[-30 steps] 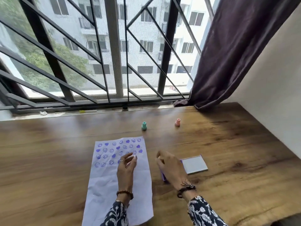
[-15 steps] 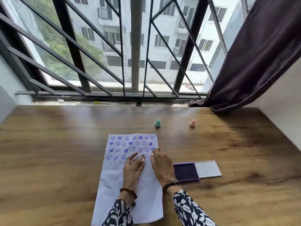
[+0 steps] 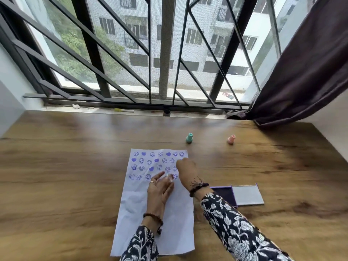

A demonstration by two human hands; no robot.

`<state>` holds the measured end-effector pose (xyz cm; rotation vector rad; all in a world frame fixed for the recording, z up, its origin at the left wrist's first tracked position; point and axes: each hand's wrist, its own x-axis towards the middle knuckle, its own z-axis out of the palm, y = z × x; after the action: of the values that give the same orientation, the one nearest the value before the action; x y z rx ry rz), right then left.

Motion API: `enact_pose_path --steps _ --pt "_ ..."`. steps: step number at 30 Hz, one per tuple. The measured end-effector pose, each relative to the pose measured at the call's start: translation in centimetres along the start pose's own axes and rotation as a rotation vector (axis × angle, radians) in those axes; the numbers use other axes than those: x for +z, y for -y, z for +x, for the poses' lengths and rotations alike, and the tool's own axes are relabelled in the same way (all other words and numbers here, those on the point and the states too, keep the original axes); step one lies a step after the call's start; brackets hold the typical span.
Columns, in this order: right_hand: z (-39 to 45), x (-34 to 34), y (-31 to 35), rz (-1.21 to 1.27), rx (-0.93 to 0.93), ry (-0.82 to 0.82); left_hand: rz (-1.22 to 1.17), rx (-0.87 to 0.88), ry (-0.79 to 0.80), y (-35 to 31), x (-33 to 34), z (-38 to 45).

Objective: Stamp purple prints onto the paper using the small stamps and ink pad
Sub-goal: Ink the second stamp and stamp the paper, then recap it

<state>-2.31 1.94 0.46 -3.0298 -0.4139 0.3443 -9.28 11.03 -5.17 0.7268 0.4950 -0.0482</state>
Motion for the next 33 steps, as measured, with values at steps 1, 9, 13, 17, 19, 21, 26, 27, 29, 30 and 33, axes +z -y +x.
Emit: enact_pose_path --steps 1,9,13,17,19,21,26,27,29,30,33 --pt "0.0 -0.2 -0.4 0.03 0.014 0.006 0.003 -0.007 0.001 -0.1 0.0 -0.1" --pt "-5.2 -1.0 -5.0 1.506 0.464 -0.194 0.022 -0.017 0.026 -1.0 0.6 -0.9" --pt "-8.1 -0.6 -4.3 1.642 0.372 -0.183 0.11 -0.022 0.054 -1.2 1.3 -1.5" --pt "-9.1 -0.7 -3.9 1.454 0.296 -0.213 0.173 -0.052 0.129 -1.2 2.8 -2.0" --pt "-9.1 -0.9 -3.8 1.408 0.279 -0.228 0.18 -0.068 0.146 -1.2 3.4 -2.1" --pt "-9.3 -1.0 -3.8 1.4 0.267 -0.255 0.177 -0.079 0.157 -1.2 3.7 -2.2" --pt "-9.3 -1.6 -4.1 1.273 0.229 -0.313 0.203 -0.091 0.168 -1.6 4.0 -2.3" --pt "-9.3 -1.6 -4.1 1.253 0.224 -0.318 0.212 -0.09 0.172 -1.7 4.1 -2.3" --pt "-9.2 -1.8 -4.3 1.219 0.214 -0.324 0.239 -0.087 0.183 -1.9 4.3 -2.2" --pt "-9.1 -1.9 -4.5 1.212 0.209 -0.323 0.255 -0.088 0.195 -1.9 4.5 -2.1" --pt "-8.5 -2.5 -5.4 1.247 0.192 -0.291 0.284 -0.087 0.242 -1.9 4.8 -1.5"
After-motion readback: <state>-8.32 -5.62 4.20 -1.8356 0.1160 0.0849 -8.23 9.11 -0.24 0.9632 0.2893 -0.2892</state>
